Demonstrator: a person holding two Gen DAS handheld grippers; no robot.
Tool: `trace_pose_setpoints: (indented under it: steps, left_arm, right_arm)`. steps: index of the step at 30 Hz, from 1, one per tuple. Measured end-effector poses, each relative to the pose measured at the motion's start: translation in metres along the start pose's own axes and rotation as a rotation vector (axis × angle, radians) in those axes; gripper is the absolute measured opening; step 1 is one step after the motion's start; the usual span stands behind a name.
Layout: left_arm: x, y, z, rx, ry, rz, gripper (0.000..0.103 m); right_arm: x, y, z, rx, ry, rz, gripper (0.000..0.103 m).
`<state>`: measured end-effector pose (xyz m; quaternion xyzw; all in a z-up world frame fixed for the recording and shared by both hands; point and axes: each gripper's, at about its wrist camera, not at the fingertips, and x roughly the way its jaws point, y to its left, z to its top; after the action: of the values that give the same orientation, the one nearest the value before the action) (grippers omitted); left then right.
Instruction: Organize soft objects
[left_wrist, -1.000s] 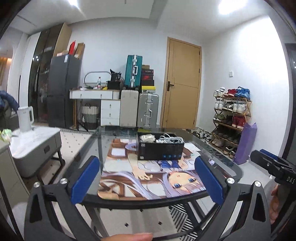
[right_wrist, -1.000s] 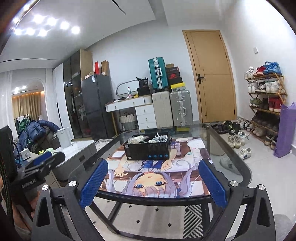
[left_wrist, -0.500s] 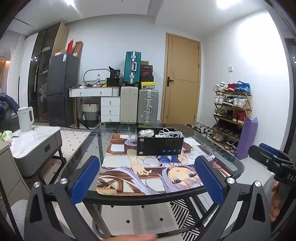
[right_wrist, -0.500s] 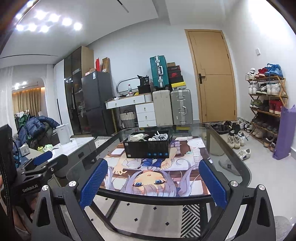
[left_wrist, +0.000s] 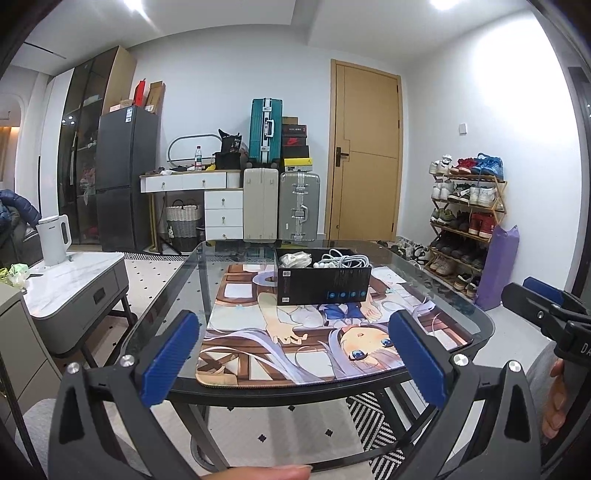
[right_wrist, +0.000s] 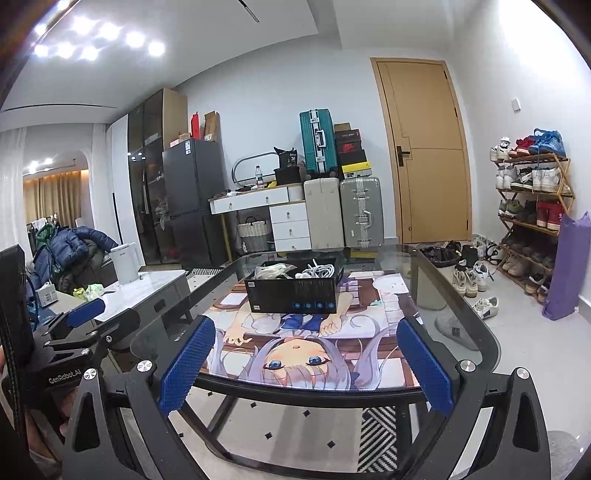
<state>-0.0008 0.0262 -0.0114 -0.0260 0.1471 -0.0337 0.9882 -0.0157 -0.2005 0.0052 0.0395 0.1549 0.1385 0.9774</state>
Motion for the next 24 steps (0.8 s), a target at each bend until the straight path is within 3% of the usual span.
trace_pose_setpoints:
  steps: [24]
  left_arm:
    - [-0.0007, 0.0035, -0.0007, 0.004, 0.000, 0.010, 0.103]
  right_arm:
    - [0.0057, 0.0001, -0.0043, -0.008, 0.028, 0.010, 0.101]
